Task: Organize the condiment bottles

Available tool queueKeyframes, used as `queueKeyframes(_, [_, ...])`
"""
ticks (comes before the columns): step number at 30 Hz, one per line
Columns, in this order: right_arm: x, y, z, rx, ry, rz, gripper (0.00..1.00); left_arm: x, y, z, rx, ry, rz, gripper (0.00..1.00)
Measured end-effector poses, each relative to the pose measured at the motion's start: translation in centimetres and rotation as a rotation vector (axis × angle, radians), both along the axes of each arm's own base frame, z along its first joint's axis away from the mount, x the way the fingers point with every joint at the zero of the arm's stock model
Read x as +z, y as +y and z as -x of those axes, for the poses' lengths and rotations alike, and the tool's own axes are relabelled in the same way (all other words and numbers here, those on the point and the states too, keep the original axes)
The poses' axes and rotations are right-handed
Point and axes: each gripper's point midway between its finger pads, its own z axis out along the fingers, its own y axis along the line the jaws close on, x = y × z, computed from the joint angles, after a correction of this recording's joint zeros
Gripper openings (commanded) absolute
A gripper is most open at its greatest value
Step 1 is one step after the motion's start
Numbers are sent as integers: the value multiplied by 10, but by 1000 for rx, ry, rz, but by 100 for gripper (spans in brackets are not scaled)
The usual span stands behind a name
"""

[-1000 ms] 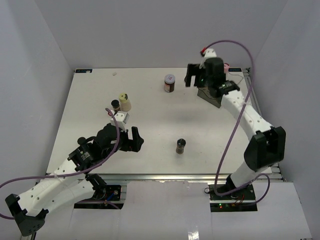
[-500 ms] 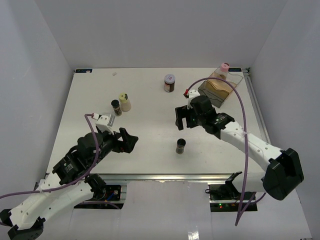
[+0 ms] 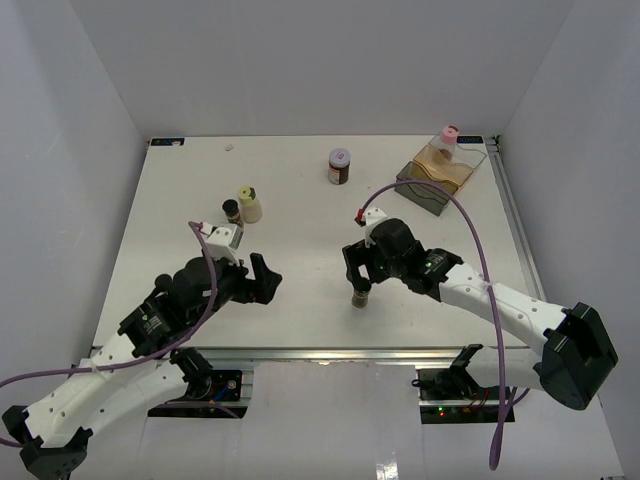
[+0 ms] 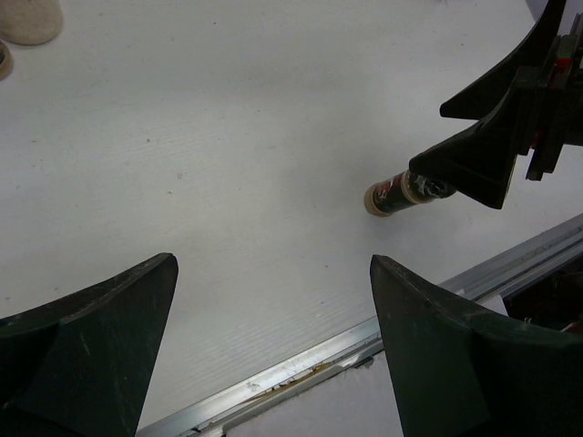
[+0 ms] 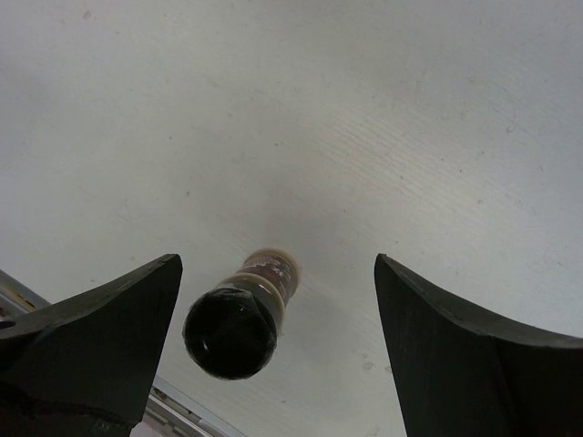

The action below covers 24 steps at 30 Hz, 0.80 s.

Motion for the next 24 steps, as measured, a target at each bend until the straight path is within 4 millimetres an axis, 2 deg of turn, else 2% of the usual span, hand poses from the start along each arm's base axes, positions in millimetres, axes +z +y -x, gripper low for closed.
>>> queueKeyframes(4, [-17,-5,9,4,23,33,89,-15,-5,-4,3,49,-48,98])
queueKeyframes(9, [-22,-6,12,-2,27,39,85,-33,-9,-8,5,105,-104,98])
queueKeyframes(19, [-35,-3,23,15,42,46,78,-31,-8,-9,11,96,-98,98])
queueKeyframes(20, [-35,-2,24,16,41,45,76,-31,-8,-9,11,96,-98,98])
queueKeyframes(22, [-35,-1,25,16,39,46,64,-31,-8,-9,12,95,-98,98])
queueKeyframes(23, [-35,0,25,16,38,46,64,-31,-7,-9,14,94,-99,98])
queueKeyframes(24, [-35,0,25,12,39,45,54,-31,-7,-9,14,94,-99,98])
